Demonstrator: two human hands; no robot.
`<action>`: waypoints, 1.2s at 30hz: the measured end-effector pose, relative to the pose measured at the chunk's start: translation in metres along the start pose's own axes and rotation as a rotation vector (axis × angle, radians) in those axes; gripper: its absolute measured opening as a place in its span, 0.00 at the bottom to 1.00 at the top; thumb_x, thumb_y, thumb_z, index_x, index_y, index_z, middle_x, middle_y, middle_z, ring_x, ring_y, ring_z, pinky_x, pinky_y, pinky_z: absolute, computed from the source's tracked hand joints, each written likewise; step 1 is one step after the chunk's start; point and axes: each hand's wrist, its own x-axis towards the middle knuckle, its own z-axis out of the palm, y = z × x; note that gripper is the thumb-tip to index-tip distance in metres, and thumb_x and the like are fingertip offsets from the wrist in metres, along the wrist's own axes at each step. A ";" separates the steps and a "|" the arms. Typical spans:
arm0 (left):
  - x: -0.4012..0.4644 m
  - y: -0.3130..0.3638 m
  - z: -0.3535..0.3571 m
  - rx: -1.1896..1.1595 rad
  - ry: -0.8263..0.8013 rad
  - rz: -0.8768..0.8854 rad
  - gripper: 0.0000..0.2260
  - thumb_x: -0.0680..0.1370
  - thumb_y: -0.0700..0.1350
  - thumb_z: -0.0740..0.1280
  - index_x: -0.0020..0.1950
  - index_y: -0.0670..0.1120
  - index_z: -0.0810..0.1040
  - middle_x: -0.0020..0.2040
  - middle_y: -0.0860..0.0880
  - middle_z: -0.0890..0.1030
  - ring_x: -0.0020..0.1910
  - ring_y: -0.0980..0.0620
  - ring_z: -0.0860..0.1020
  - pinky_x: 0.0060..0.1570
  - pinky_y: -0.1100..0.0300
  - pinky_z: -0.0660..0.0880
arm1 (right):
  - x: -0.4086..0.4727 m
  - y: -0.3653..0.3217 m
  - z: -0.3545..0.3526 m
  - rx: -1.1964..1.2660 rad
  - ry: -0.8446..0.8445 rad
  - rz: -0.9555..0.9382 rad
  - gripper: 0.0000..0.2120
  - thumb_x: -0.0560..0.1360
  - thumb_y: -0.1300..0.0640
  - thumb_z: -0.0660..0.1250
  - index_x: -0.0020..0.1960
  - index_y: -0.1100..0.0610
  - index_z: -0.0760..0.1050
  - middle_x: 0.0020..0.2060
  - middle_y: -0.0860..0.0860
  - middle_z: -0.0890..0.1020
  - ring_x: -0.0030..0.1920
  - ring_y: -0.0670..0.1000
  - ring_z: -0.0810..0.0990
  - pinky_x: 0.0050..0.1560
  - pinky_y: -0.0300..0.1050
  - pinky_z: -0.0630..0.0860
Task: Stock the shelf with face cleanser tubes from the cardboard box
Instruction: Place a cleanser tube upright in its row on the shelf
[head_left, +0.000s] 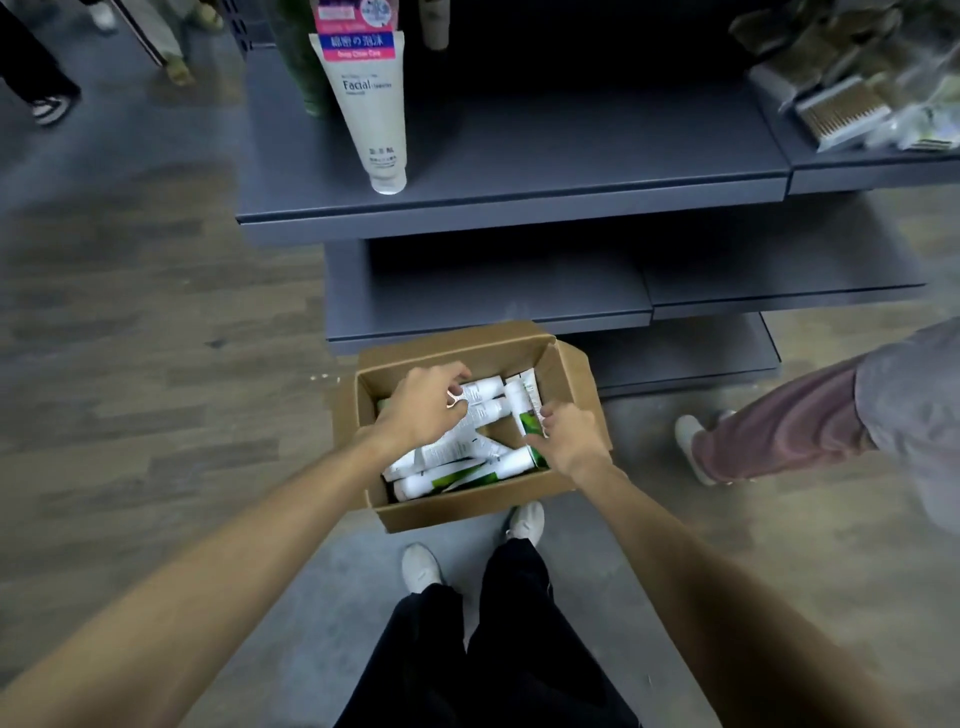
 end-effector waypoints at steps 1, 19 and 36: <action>0.002 0.002 0.007 0.005 -0.015 -0.006 0.16 0.76 0.43 0.69 0.63 0.47 0.76 0.53 0.48 0.83 0.48 0.49 0.82 0.55 0.53 0.77 | 0.001 0.005 0.001 -0.006 -0.006 0.013 0.18 0.73 0.53 0.74 0.60 0.58 0.76 0.52 0.55 0.83 0.55 0.56 0.81 0.58 0.50 0.78; 0.102 0.017 0.091 0.366 -0.359 0.192 0.23 0.73 0.33 0.65 0.65 0.51 0.76 0.61 0.49 0.77 0.60 0.46 0.76 0.58 0.53 0.74 | 0.021 0.028 0.006 -0.278 -0.028 -0.072 0.12 0.77 0.61 0.64 0.60 0.57 0.71 0.52 0.57 0.81 0.54 0.61 0.81 0.51 0.52 0.76; 0.124 -0.003 0.113 0.546 -0.598 0.314 0.18 0.72 0.54 0.71 0.55 0.49 0.70 0.53 0.49 0.75 0.51 0.47 0.74 0.45 0.55 0.70 | 0.022 0.038 0.006 -0.208 -0.060 -0.104 0.14 0.77 0.55 0.65 0.62 0.56 0.71 0.54 0.55 0.80 0.54 0.59 0.81 0.52 0.51 0.77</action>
